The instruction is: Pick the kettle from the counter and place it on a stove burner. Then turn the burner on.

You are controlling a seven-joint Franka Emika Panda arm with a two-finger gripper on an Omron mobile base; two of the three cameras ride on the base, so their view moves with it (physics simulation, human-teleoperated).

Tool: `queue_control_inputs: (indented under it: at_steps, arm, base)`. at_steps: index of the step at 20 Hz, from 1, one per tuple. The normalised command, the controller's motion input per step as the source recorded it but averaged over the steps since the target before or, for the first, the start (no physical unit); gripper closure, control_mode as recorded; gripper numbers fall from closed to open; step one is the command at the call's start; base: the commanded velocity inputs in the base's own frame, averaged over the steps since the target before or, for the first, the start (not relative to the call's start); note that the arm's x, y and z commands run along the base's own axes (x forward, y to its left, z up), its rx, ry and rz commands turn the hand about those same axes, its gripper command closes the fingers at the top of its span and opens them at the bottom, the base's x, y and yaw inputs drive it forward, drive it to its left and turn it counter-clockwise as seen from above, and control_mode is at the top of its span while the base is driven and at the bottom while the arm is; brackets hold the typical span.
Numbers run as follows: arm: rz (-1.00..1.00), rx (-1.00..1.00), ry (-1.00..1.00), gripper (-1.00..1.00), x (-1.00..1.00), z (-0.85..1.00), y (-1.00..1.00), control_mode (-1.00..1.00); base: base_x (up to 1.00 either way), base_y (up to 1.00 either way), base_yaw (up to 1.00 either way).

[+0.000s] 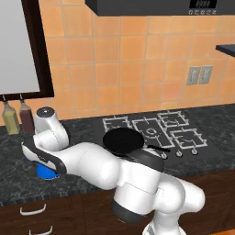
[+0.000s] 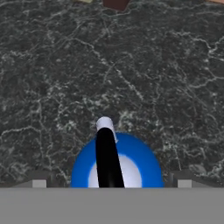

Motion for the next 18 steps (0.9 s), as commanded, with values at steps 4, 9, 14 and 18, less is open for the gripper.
queue_control_inputs:
  at_steps: [4,9,14,18]
  arm:
    - [-0.02,0.0,0.0,-1.0,0.0,0.0,-0.17,-1.0]
    - [0.0,0.0,0.0,-1.0,0.0,0.0,0.0,-1.0]
    - [0.0,0.0,0.0,-1.0,-0.01,0.0,0.0,-1.0]
    - [0.0,0.0,0.0,-1.0,-0.01,0.12,0.0,-1.0]
  base:
    - [0.0,0.0,0.0]
    - [0.0,0.0,0.0]
    - [0.0,0.0,0.0]
    - [0.0,0.0,0.0]
